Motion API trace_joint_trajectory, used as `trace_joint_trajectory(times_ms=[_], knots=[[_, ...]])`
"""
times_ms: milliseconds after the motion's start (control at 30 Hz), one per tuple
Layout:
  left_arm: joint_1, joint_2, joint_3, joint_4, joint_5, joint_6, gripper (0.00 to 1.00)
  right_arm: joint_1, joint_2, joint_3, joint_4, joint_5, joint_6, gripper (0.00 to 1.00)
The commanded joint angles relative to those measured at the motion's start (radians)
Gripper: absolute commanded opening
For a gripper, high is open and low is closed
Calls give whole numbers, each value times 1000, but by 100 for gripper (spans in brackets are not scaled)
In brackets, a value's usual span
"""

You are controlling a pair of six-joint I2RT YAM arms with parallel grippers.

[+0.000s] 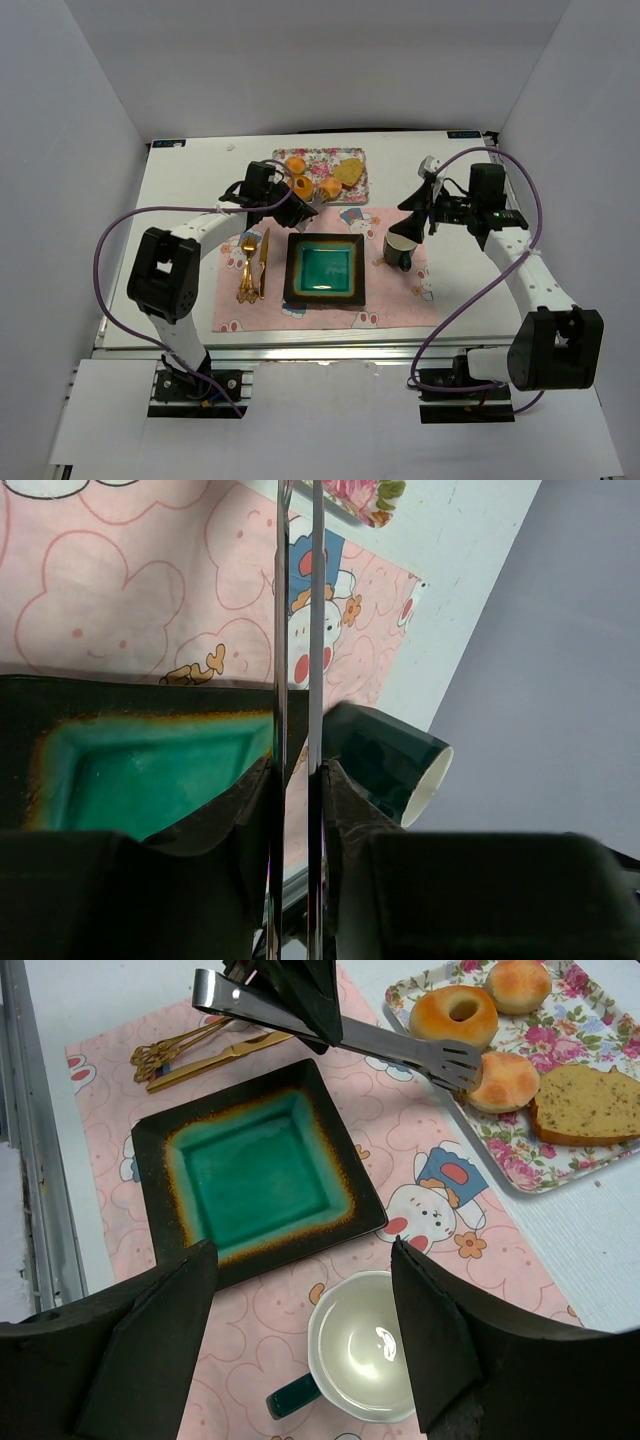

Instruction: Place the bread

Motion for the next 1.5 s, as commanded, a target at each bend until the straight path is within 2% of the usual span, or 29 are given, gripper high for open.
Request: trace_joint_trajectory(times_ms=[0, 200, 433, 667, 833, 933, 1200, 1367, 1400, 1467], knots=[[-5, -85, 43, 29, 31, 51, 0, -7, -32, -2, -19, -27, -23, 75], [-5, -138, 68, 7, 57, 83, 0, -9, -35, 1, -42, -32, -38, 75], [-5, -278, -10, -51, 75, 132, 0, -9, -49, 16, -92, -41, -86, 73], [-8, -533, -237, -145, 98, 137, 0, -9, -66, 25, -145, -50, -129, 73], [-47, -749, -407, -224, 97, 86, 0, -9, -78, 14, -175, -46, -147, 73], [-80, -826, -472, -261, 86, 55, 0, -9, -81, 10, -188, -49, -147, 73], [-162, -811, -518, -254, 37, 44, 0, -9, -81, 11, -178, -57, -129, 73], [-173, -767, -510, -260, 13, 68, 17, -9, -93, 7, -178, -57, -129, 73], [-175, -757, -507, -261, 11, 75, 26, -9, -95, 5, -178, -57, -129, 73], [-175, -753, -504, -263, 8, 78, 30, -9, -96, 5, -178, -57, -129, 73]])
